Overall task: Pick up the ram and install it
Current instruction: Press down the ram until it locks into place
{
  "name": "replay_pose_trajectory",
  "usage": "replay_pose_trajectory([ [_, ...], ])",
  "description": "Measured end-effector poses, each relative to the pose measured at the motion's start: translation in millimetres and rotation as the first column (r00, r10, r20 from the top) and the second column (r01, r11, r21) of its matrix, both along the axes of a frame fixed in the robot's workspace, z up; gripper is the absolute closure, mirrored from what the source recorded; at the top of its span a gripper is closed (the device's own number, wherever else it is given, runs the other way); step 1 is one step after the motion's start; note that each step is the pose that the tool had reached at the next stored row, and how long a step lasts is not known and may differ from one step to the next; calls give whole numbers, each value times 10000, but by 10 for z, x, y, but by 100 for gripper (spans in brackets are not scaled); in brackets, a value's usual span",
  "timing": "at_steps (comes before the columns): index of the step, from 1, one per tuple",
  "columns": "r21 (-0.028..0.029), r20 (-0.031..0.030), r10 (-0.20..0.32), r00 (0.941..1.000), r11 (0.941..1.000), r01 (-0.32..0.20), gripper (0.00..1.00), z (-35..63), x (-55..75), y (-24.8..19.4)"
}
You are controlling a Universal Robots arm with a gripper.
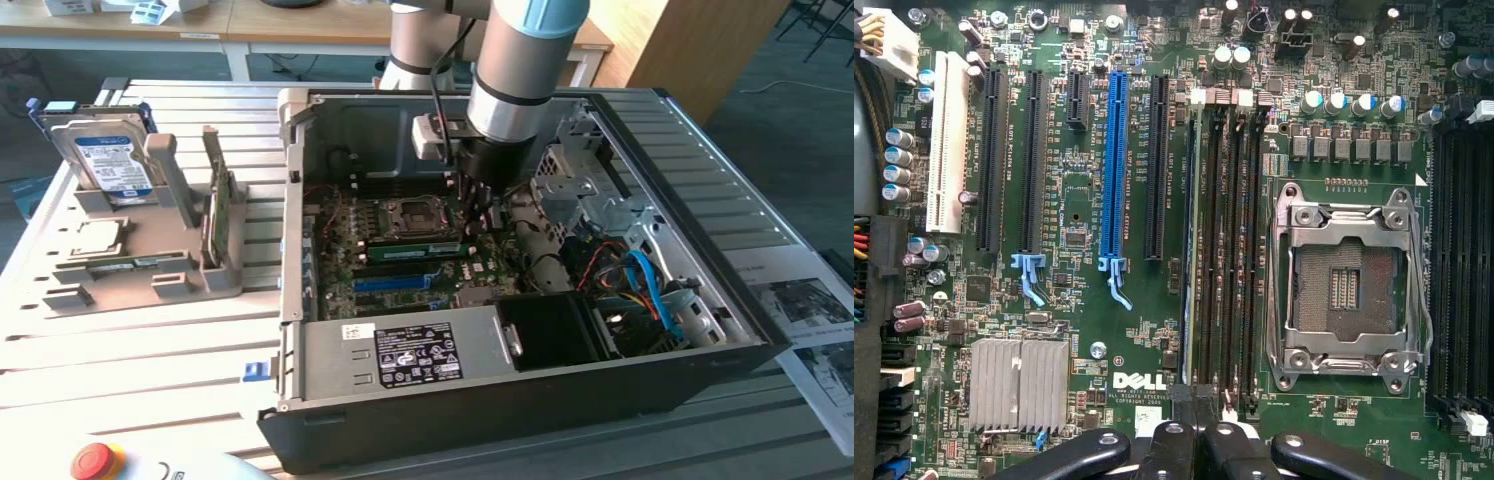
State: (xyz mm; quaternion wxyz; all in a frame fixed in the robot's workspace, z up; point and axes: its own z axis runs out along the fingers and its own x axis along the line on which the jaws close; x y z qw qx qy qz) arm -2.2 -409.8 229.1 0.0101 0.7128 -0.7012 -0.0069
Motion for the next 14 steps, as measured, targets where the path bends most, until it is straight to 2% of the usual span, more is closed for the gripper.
replay_pose_trajectory([
  [14,-1,0,1,10000,10000,-1,90,-44,0,0],
])
